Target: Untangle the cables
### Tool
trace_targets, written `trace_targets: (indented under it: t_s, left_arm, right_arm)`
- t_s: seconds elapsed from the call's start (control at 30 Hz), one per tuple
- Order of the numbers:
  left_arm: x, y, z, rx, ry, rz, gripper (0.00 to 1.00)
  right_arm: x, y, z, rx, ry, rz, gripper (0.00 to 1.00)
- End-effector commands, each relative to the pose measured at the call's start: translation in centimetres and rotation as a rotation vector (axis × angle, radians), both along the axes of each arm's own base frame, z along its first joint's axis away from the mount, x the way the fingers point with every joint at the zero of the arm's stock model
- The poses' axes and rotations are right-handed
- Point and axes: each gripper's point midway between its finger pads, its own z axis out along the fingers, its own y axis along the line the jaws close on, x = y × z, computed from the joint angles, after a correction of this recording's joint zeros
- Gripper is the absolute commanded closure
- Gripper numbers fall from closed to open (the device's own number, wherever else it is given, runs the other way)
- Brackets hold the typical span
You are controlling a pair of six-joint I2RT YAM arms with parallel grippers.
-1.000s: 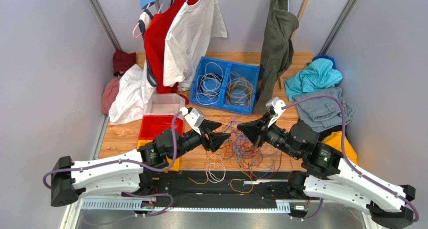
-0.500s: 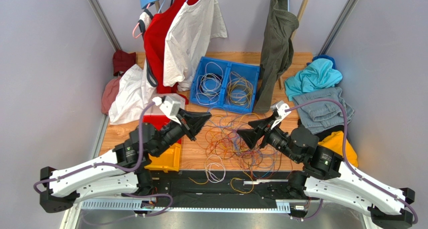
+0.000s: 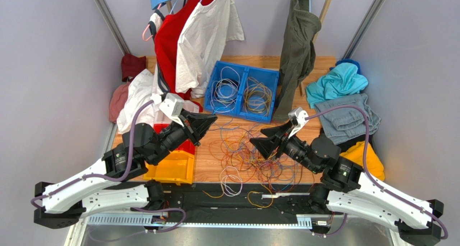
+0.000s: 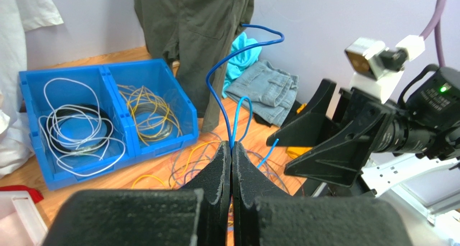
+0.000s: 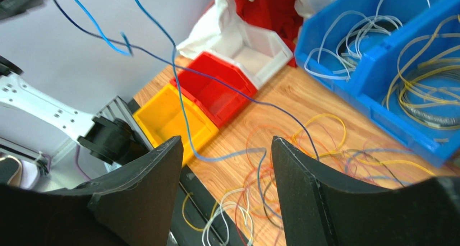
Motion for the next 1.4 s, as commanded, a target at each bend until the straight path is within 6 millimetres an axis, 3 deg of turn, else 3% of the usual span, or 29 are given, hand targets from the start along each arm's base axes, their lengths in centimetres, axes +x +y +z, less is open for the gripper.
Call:
trace_targets:
  t_s: [0.0, 0.2, 0.33, 0.53, 0.57, 0.6, 0.67, 0.7, 0.8, 0.93, 1.0, 1.03, 1.07, 1.13, 1.17, 1.27, 1.37]
  left_arm:
    - [-0.4, -0.6, 0.6, 0.016, -0.009, -0.04, 1.0]
    - [-0.8, -1.2, 0.4, 0.021, -0.004, -0.077, 1.0]
    - [-1.0, -1.4, 0.1, 0.024, 0.001, -0.09, 1.0]
    - [-1.2, -1.3, 0.2, 0.018, 0.001, -0.095, 1.0]
    - [-1.2, -1.3, 0.1, 0.019, 0.003, -0.096, 1.0]
    - [-1.2, -1.2, 0.1, 0.017, 0.002, -0.096, 1.0]
    - [-1.3, -1.2, -0.1, 0.019, 0.007, -0.097, 1.0]
    - [-1.3, -1.0, -0.2, 0.021, 0.008, -0.094, 1.0]
    - [-1.2, -0.4, -0.6, 0.02, 0.014, -0.077, 1.0]
    - [-0.6, 0.5, -2.2, 0.031, 0.048, -0.022, 1.0]
    - [-0.1, 1.0, -4.3, 0.059, 0.094, 0.03, 1.0]
    - [0.1, 1.2, -5.1, 0.072, 0.114, 0.046, 0.99]
    - [0.2, 1.3, -7.2, 0.107, 0.159, 0.061, 0.93]
    - [0.5, 1.7, -9.1, 0.136, 0.205, 0.104, 0.74]
    - [0.5, 2.0, -11.1, 0.165, 0.253, 0.124, 0.48]
    - [0.8, 3.7, -14.1, 0.203, 0.329, 0.218, 0.01]
    - [1.1, 5.5, -15.2, 0.21, 0.353, 0.295, 0.01]
  right_arm:
    - [-0.2, 1.1, 5.1, 0.133, -0.122, 0.044, 0.35]
    - [0.1, 2.4, 8.8, 0.195, -0.22, 0.062, 0.35]
    - [0.8, 3.4, 9.9, 0.172, -0.25, 0.063, 0.35]
    - [2.1, 5.2, 9.4, 0.121, -0.258, 0.054, 0.39]
    - [2.3, 5.4, 9.5, 0.118, -0.259, 0.05, 0.43]
    - [2.4, 5.6, 9.5, 0.12, -0.261, 0.049, 0.54]
    - [2.7, 6.1, 9.2, 0.111, -0.258, 0.052, 0.67]
    - [2.7, 6.2, 9.1, 0.107, -0.256, 0.051, 0.82]
    - [2.9, 5.9, 9.1, 0.089, -0.252, 0.035, 1.0]
    - [3.2, 3.7, 9.9, 0.065, -0.245, -0.036, 1.0]
    - [3.5, 2.4, 9.3, 0.018, -0.222, -0.079, 1.0]
    - [3.3, 1.5, 10.2, 0.027, -0.231, -0.091, 1.0]
    - [3.3, 0.9, 10.5, 0.026, -0.229, -0.111, 1.0]
    - [2.9, -0.6, 10.9, 0.021, -0.231, -0.131, 1.0]
    - [2.9, -1.1, 11.0, 0.019, -0.231, -0.146, 1.0]
    - [2.6, -2.6, 11.8, 0.017, -0.239, -0.166, 1.0]
    - [2.5, -3.0, 12.3, 0.002, -0.24, -0.17, 1.0]
